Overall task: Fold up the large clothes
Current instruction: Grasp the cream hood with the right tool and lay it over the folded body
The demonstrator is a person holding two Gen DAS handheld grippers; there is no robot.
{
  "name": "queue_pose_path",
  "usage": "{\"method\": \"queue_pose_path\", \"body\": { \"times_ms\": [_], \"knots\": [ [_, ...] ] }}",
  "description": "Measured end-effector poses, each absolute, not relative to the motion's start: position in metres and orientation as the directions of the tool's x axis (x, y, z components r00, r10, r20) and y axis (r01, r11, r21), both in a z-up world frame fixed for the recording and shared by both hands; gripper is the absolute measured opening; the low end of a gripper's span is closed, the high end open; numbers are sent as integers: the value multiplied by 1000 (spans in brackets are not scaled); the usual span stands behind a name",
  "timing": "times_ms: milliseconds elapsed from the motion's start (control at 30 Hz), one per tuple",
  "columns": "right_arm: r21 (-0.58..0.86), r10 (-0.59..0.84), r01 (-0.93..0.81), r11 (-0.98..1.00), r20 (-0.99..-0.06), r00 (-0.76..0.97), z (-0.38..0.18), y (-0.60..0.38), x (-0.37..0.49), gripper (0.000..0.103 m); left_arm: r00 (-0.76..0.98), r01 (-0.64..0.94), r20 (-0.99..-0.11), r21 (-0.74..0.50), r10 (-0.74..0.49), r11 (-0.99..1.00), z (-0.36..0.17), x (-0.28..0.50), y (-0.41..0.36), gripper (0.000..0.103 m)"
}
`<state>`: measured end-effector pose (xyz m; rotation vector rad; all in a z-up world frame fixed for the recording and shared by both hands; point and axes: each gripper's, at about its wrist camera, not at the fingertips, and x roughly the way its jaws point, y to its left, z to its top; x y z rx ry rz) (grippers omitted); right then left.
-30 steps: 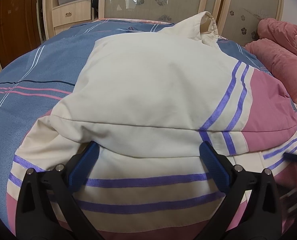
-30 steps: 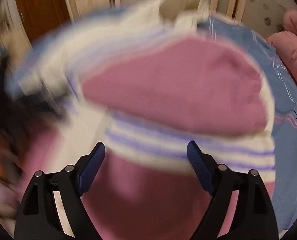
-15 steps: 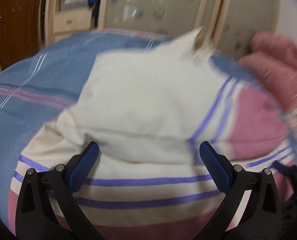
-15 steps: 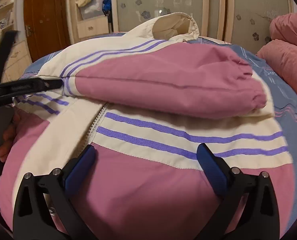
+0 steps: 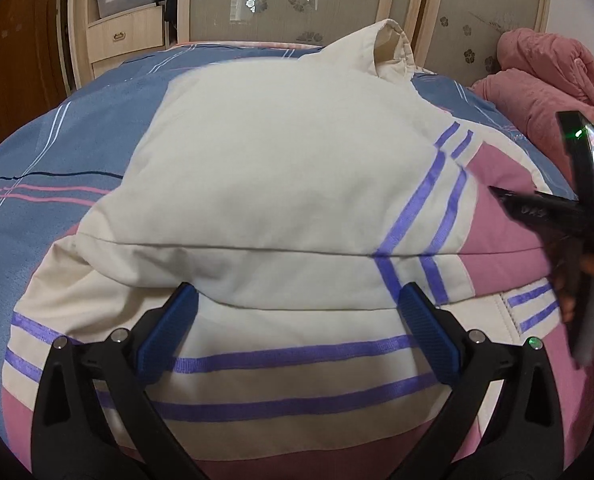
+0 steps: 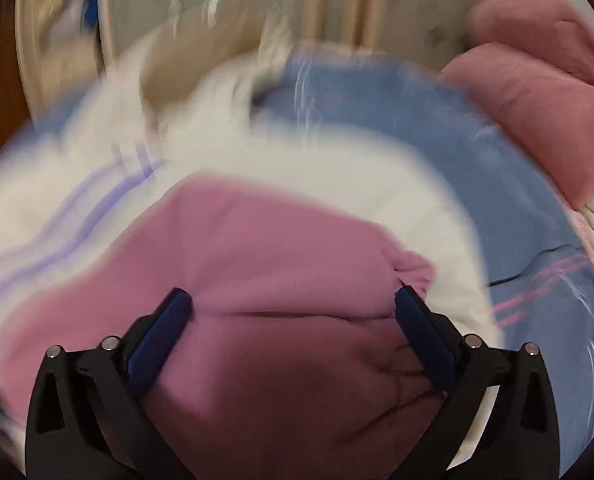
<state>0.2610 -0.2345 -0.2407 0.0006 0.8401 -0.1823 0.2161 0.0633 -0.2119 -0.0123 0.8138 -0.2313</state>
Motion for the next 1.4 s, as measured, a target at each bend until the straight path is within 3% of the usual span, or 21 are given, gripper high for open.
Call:
{"method": "queue_pose_path", "body": {
  "times_ms": [133, 167, 233, 333, 567, 667, 833, 900, 933, 967, 1000, 1033, 1167, 1300, 1400],
  "knots": [
    [-133, -205, 159, 978, -727, 655, -223, -227, 254, 102, 661, 197, -722, -96, -205, 976, -214, 215, 63, 101],
    [-130, -219, 180, 975, -698, 682, -213, -228, 245, 102, 660, 197, -722, -100, -207, 975, -214, 216, 63, 101],
    [-78, -205, 195, 978, -554, 807, -179, -231, 225, 102, 660, 196, -723, -99, -206, 976, -214, 216, 62, 101],
    [-41, -161, 161, 986, -473, 866, -142, -229, 241, 102, 659, 194, -725, -93, -200, 977, -214, 216, 60, 101],
    [156, 70, 11, 988, -503, 862, -97, -222, 388, 102, 658, 193, -725, -97, -202, 976, -214, 217, 59, 101],
    [110, 22, 47, 993, -550, 835, -98, -203, 457, 102, 656, 195, -725, -105, -209, 975, -215, 218, 60, 101],
    [198, 44, 93, 976, -591, 805, -116, -193, 532, 102, 654, 202, -721, -124, -228, 971, -217, 220, 64, 101],
    [170, -15, 161, 972, -640, 769, -130, -195, 550, 100, 656, 205, -718, -129, -234, 970, -217, 220, 65, 101],
    [168, -28, 187, 968, -666, 745, -138, -197, 556, 94, 656, 207, -717, -132, -237, 969, -217, 220, 66, 101],
    [196, -3, 190, 962, -688, 725, -146, -200, 561, 65, 655, 208, -716, -135, -241, 969, -217, 220, 66, 101],
    [272, 78, 164, 948, -702, 708, -154, -205, 561, 21, 655, 209, -715, -138, -243, 968, -217, 219, 66, 101],
    [363, 168, 137, 922, -691, 703, -157, -210, 558, 4, 655, 209, -715, -138, -243, 968, -217, 219, 66, 101],
    [326, 182, 18, 945, -573, 799, -121, -197, 509, 4, 655, 208, -716, -135, -240, 969, -217, 220, 66, 101],
    [322, 343, -214, 922, -429, 836, -70, -172, 403, 3, 654, 208, -717, -134, -240, 969, -217, 220, 66, 101],
    [335, 458, -340, 879, -391, 798, -66, -151, 315, 4, 654, 207, -717, -138, -242, 969, -217, 220, 67, 101]
  ]
}}
